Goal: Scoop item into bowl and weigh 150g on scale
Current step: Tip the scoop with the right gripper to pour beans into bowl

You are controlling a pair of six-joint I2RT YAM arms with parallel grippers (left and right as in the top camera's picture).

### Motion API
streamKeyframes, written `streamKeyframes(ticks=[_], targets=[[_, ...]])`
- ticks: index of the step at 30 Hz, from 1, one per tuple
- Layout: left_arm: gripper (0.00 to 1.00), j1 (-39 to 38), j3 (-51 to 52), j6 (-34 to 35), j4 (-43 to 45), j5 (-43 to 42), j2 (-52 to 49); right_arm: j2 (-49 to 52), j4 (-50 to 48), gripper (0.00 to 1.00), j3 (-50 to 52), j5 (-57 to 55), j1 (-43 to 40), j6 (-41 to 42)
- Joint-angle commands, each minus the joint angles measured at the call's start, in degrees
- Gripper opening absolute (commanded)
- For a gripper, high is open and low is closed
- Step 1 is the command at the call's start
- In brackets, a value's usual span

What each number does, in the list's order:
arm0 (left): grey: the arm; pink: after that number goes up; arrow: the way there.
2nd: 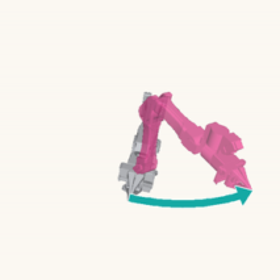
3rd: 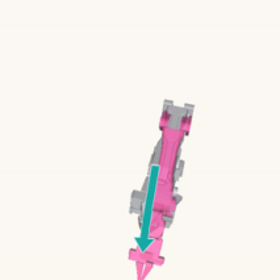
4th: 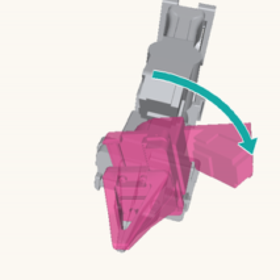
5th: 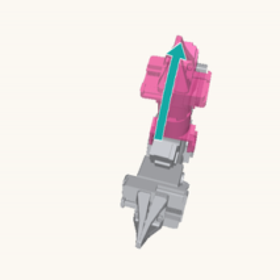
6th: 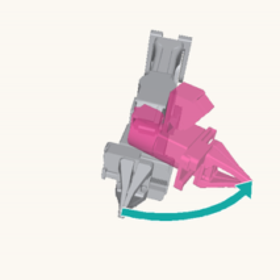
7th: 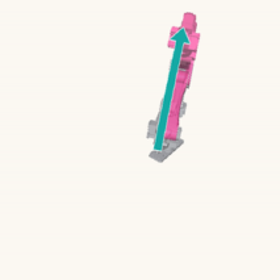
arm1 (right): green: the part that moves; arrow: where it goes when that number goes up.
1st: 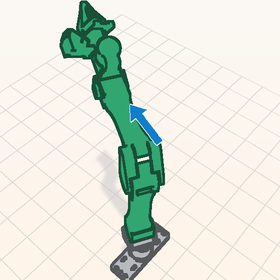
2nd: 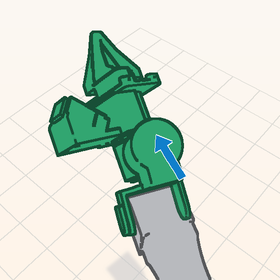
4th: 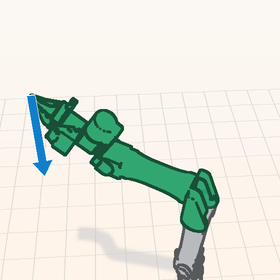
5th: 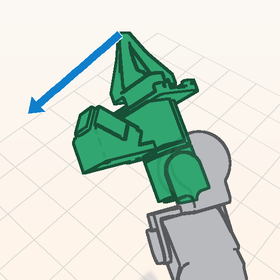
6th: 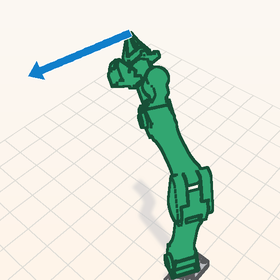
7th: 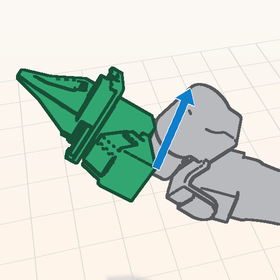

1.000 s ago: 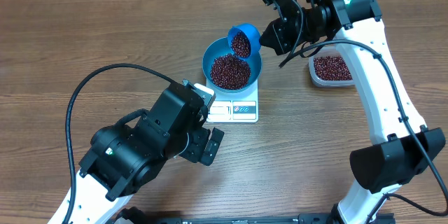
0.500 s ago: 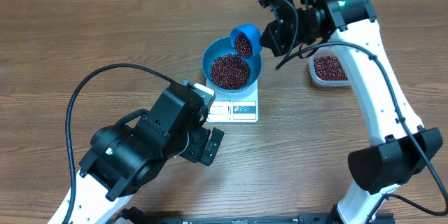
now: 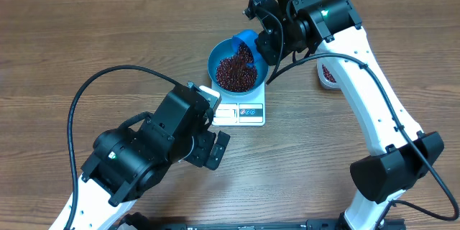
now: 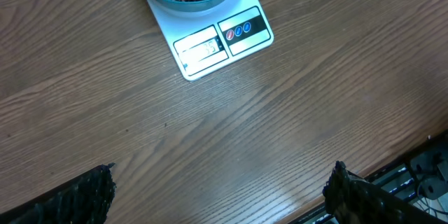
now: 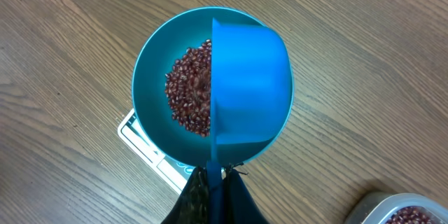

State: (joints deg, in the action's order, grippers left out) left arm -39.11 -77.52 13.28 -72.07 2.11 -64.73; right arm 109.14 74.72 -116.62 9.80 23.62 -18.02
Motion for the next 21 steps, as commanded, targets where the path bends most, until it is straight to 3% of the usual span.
streamKeyframes(ticks=[1, 21], targets=[[0.99, 0.09, -0.70, -0.87, 0.07, -0.22, 0.24, -1.88, -0.39, 0.04, -1.44, -0.79, -0.15, -0.17], [0.99, 0.09, -0.72, -0.87, 0.07, -0.20, 0.24, -1.88, 0.44, 0.04, -1.44, -0.81, 1.75, -2.21]])
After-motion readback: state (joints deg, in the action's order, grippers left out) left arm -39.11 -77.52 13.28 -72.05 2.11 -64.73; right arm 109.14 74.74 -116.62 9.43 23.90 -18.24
